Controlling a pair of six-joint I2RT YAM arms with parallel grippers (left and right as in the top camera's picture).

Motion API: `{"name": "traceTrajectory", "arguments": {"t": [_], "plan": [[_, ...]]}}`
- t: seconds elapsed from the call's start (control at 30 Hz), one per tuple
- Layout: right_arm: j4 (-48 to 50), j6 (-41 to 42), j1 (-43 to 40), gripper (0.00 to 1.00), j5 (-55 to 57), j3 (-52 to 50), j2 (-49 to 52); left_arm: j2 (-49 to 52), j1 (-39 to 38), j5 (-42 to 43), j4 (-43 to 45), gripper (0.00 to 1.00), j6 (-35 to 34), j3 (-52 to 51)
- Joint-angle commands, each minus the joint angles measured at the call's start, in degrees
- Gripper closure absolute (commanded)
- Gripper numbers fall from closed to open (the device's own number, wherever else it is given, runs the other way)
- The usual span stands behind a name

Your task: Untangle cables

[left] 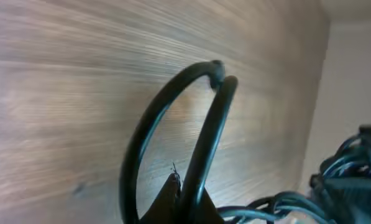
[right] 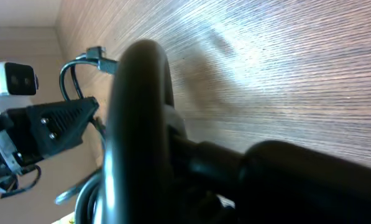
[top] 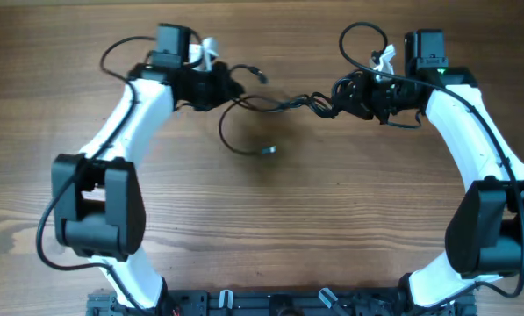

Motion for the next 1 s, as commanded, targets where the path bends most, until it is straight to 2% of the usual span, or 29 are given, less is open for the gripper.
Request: {"name": "traceTrajectory", "arguments": {"t": [0.0,0.1,0.13,0.2,0.23,0.3,0.43,0.53,0.6,0.7,0.77,0.97], "plan": [[-0.2,-1.0,-0.7,0.96,0.2,0.9,0.6,-1.8,5.0,-2.2,-2.4,0.96,-3.5,0.5],[-0.2,-1.8,-0.7,0.96,0.2,0.9,0.6,-2.2,6.1,5.6,-2.5,0.96,5.6,0.5],[-0.2,-2.2,-0.7,0.95,0.2,0.9,0.6,-2.8,5.7,9.8,-2.5,0.92,9.4,0.5],[-0.1,-2.8,-0.7,0.95,0.2,0.9,0.6,-4.9,4.4,15.1,-4.1,0.54,15.6,0.5],[-0.1,-2.9,-0.7,0.95,0.2,0.9,0.6,-6.1,3.4,15.1,-5.4,0.43,18.8,0.5],[-0.1,-3.0,-0.7,0.95,0.2,0.9,0.6,-7.5,1.9,14.9,-6.4,0.35,22.9,0.5],[0.2,-3.1,-0.7,0.95,0.2,0.9,0.6,-8.3,-2.8,14.6,-5.3,0.4,22.8,0.5],[0.2,-3.2,-0.7,0.94,0.2,0.9,0.6,-8.2,-9.7,7.4,-4.0,0.51,21.6,0.5],[0.1,-3.2,-0.7,0.94,0.2,0.9,0.6,-8.0,-13.6,2.4,-1.7,0.51,16.2,0.5],[0.1,-3.2,-0.7,0.94,0.2,0.9,0.6,-7.6,-18.2,-6.8,-1.0,0.51,14.7,0.5],[0.1,-3.2,-0.7,0.94,0.2,0.9,0.6,-6.6,-19.9,-10.5,-1.4,0.56,15.1,0.5],[-0.2,-3.2,-0.7,0.94,0.2,0.9,0.6,-1.2,-21.9,-9.1,-1.4,0.7,15.3,0.5]]}}
